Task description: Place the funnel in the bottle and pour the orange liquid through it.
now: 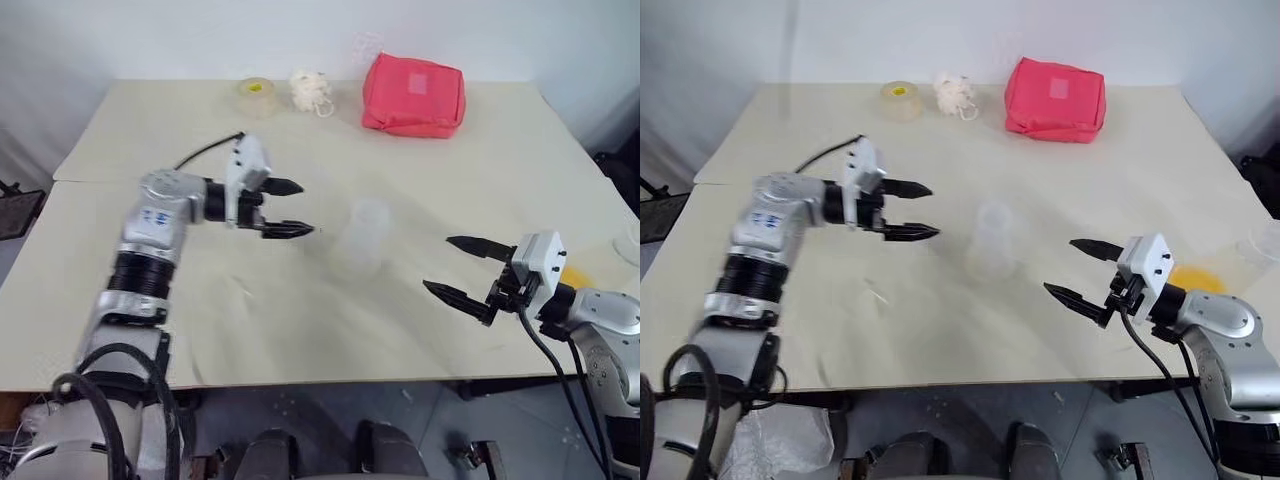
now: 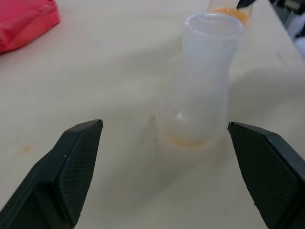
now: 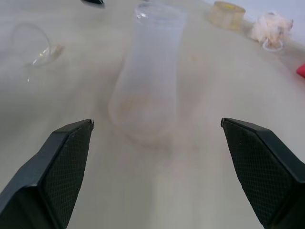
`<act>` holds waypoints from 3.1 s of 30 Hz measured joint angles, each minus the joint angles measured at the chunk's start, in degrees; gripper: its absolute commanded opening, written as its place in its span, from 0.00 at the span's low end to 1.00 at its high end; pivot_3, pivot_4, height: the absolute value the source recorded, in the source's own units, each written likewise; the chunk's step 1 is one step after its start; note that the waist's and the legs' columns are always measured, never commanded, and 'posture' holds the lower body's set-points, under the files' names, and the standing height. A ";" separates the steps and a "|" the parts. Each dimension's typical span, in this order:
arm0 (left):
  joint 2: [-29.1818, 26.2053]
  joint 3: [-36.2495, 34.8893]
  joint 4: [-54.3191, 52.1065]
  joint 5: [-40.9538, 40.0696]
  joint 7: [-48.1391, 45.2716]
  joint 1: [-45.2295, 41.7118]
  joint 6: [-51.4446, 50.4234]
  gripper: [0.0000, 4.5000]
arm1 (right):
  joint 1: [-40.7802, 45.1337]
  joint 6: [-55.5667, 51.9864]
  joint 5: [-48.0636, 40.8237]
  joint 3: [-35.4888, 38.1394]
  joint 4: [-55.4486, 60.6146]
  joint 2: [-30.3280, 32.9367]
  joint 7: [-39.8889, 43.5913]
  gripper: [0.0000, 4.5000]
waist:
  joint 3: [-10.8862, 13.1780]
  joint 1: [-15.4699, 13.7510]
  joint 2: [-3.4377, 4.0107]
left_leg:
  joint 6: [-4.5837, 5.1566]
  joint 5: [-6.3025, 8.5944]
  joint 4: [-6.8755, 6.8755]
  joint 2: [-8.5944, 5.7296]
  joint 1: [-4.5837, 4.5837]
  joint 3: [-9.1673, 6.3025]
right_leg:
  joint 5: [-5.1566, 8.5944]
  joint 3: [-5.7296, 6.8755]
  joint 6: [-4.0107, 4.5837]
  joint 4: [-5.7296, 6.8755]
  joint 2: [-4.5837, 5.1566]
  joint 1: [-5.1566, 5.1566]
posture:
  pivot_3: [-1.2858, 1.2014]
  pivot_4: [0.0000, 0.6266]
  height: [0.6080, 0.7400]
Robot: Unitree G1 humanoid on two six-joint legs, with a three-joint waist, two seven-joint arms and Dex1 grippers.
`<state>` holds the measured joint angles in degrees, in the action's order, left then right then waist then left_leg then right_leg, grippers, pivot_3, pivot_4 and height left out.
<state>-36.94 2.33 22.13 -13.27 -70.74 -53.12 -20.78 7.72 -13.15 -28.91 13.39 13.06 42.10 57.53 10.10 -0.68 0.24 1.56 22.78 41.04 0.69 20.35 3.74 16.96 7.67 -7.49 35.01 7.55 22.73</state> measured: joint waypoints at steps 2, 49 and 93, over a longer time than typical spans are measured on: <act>-2.02 -1.49 -3.93 -0.90 0.06 3.16 -2.02 1.00 | 0.21 -0.14 -0.01 -0.19 -0.06 0.07 0.69 1.00 | 0.00 0.03 0.00 | 0.00 0.00 0.03 -0.02 0.00 -0.02 | 0.00 -0.04 0.00 0.02 0.03 -0.01 | 0.52 0.24 1.00; -13.13 -7.68 -49.60 -7.62 26.70 41.35 -18.51 1.00 | -2.92 -0.90 -4.64 -5.36 9.31 -1.72 5.37 1.00 | 0.11 -0.57 0.16 | -0.05 0.03 -0.05 0.06 -0.16 0.01 | 0.02 -0.27 0.05 -0.05 0.03 -0.10 | 0.52 0.24 1.00; -17.46 -4.78 -36.93 -7.43 15.13 22.07 -23.97 0.01 | -5.62 3.24 -5.19 -4.85 10.12 -4.24 2.93 1.00 | 0.12 -0.84 0.21 | -0.04 0.02 0.05 0.01 -0.13 0.02 | 0.02 -0.30 0.05 0.00 0.01 -0.11 | 0.52 0.24 1.00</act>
<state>-54.41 -2.45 -14.79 -20.70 -55.62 -31.05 -44.76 2.10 -9.91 -34.10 8.54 23.17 37.86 60.46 10.22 -1.52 0.45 1.52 22.80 41.09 0.70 20.22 3.76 16.98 7.38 -7.45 35.01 7.56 22.62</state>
